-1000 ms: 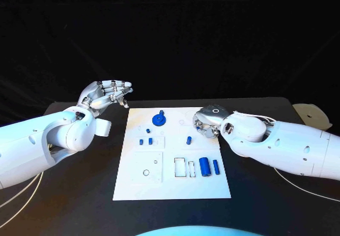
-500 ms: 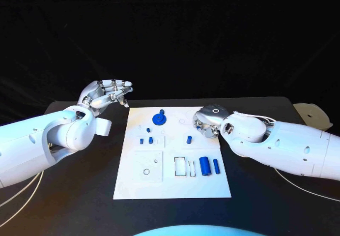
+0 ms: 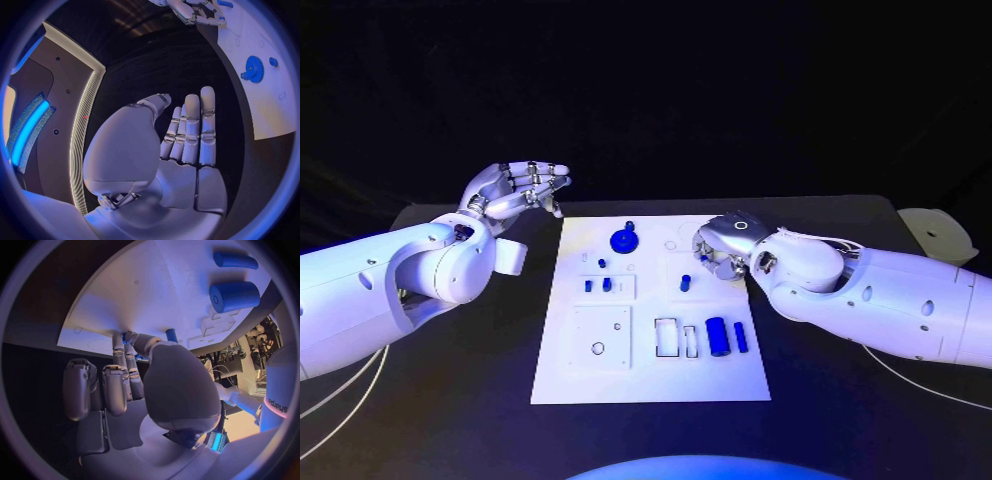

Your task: Assemble the parts on the task board

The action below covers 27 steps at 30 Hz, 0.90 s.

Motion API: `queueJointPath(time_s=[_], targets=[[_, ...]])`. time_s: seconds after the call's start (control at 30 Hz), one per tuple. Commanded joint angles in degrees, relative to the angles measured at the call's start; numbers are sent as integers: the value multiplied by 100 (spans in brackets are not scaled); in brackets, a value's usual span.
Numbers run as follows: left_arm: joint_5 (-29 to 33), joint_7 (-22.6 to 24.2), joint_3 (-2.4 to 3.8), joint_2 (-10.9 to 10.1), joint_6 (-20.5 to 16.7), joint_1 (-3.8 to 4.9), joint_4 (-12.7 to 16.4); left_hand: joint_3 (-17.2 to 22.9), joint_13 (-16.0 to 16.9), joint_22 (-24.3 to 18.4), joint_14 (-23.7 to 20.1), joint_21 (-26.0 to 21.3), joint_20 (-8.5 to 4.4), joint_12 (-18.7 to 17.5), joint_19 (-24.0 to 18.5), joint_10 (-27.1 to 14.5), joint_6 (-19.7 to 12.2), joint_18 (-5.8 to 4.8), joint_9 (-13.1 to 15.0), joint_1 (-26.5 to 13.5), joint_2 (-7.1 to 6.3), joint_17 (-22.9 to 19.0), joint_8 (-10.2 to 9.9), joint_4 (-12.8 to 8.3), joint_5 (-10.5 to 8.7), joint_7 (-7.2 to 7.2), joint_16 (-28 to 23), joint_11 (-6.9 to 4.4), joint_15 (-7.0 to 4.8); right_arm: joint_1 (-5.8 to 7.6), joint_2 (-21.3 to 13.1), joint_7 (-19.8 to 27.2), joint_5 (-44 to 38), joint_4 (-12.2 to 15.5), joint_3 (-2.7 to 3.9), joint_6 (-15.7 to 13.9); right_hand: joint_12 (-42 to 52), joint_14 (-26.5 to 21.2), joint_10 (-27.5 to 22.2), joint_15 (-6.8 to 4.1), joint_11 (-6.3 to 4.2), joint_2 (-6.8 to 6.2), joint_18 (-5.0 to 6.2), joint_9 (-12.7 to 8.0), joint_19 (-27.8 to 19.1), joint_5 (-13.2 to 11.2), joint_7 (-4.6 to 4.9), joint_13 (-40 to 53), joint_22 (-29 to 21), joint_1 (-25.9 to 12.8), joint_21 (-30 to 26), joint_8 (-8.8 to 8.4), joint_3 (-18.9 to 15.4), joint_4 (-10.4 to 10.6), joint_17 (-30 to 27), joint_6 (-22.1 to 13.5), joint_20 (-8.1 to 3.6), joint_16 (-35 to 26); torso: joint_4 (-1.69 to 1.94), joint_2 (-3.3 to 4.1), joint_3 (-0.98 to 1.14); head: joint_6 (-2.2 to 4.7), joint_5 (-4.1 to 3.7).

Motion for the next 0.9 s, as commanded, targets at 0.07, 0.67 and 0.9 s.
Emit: queueJointPath(time_s=[0.07, 0.67, 0.9], targets=[[31, -46, 5, 4, 128, 4, 1, 18, 9, -7, -44, -26, 13, 47, -45, -47, -61, 30, -10, 18, -34, -13, 23, -32, -5, 85, -40, -4, 17, -10, -31, 28, -64, 142, -3, -231, -11, 326, 134, -23, -83, 0, -111, 14, 179, -18, -23, 5, 907, -61, 50, 30, -45, -2, 153, 32, -36, 32, -7, -9, -1, 7, -2], [30, -82, 5, 6, 127, 4, -22, 22, 12, -8, -64, -31, 20, 68, -58, -81, -86, 30, -12, 13, -32, -20, 31, -44, -4, 94, -39, 4, 24, 103, -469, -49, 1, 835, 51, -645, -14, 329, 142, -26, -87, -5, -121, 19, 197, -17, -26, 5, 933, -70, 97, 34, -48, -4, 165, 32, -37, 38, -8, -9, -6, 18, 20], [30, -77, 5, 32, 126, 3, -31, 23, 13, -8, -68, -31, 22, 73, -61, -90, -92, 31, -12, 13, -31, -22, 33, -48, -4, 96, -39, 6, 25, 72, -487, 20, 160, 1351, 63, -902, -19, 327, 147, -29, -90, -12, -125, 24, 206, -4, -28, 5, 946, -71, 119, 37, -47, -13, 154, 33, -39, 33, 3, -14, -5, 49, 121]])
